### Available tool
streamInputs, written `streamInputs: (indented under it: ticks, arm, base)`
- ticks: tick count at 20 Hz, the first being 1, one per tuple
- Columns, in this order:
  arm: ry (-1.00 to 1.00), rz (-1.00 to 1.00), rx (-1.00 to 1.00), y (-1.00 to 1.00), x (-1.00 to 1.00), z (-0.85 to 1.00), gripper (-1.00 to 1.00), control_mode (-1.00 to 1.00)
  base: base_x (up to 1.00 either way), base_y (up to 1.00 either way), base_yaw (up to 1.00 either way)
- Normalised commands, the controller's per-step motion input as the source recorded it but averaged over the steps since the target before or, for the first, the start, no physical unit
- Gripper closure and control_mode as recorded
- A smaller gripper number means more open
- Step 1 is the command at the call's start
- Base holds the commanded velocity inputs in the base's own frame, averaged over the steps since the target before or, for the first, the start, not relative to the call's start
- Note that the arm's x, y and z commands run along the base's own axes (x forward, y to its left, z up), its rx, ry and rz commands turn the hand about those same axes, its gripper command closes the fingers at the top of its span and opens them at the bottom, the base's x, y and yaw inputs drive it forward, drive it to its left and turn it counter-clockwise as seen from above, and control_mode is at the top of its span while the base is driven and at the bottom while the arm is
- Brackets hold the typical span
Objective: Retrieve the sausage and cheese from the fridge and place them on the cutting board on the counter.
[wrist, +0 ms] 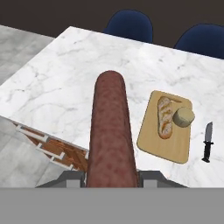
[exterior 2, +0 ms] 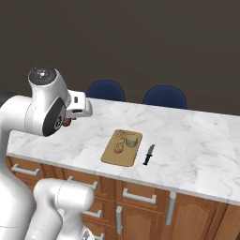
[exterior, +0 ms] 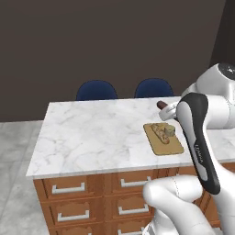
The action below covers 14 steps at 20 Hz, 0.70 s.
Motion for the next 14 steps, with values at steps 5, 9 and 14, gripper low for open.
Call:
streamInputs:
  ticks: [5,9,14]
  arm:
    - [0.07,0.0,0.01,-0.39,0.09,-0.24,1.0,-1.0]
    - [0.2,0.0,0.03,-0.83,0.42,-0.7,1.0,-1.0]
    - [0.12,0.0,0.03,-0.5,0.5,-0.74,1.0,-1.0]
  base:
    - [0.01,-0.03,0.0]
    - [0.0,0.0,0.0]
    - [0.0,0.0,0.0]
